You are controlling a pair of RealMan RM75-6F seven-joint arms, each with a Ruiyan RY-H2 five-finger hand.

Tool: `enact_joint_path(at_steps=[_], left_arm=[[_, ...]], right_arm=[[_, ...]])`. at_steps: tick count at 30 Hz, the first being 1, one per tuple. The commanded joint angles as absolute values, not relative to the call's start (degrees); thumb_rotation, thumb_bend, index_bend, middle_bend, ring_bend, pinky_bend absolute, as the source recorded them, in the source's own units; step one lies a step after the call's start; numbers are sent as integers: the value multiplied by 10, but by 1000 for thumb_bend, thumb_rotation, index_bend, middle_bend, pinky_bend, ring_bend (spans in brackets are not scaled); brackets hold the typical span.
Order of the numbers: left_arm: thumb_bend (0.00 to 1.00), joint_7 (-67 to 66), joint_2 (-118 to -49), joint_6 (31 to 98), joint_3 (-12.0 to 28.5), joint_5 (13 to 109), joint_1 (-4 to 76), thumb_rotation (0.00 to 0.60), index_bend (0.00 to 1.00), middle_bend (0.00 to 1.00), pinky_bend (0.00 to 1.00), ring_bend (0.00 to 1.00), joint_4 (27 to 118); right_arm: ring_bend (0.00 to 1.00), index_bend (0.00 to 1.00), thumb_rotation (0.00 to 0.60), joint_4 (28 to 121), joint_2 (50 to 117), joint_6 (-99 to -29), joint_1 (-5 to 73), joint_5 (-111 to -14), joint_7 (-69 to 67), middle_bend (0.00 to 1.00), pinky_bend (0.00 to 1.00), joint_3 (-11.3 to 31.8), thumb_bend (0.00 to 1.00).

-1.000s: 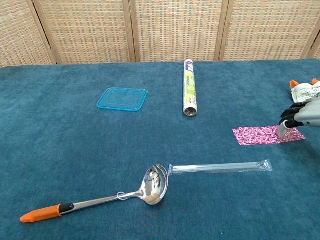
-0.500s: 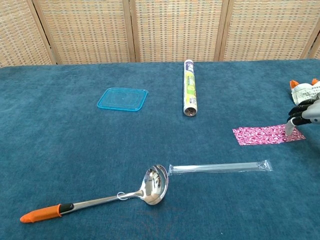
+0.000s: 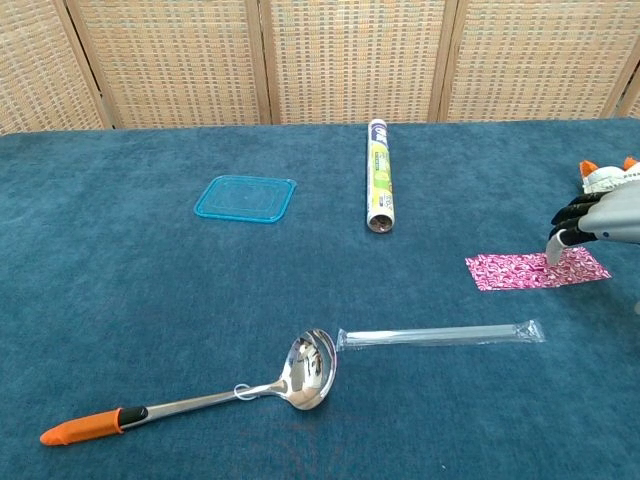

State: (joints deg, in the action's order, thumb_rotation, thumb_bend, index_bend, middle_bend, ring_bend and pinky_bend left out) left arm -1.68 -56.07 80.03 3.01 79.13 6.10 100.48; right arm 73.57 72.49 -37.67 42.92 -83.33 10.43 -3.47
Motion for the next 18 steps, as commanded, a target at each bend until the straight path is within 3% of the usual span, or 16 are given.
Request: enact_joint_path(at_steps=[1, 18], left_arm=[[0, -16, -561, 801, 29, 792, 60, 201, 23, 0, 0, 0, 1004], [0, -26, -556, 803, 33, 796, 64, 202, 23, 0, 0, 0, 1016]], right_arm=[[0, 218, 600, 731, 728, -373, 429, -833, 104, 185, 0, -37, 208], [0, 218, 600, 703, 731, -371, 417, -828, 104, 189, 0, -46, 208]])
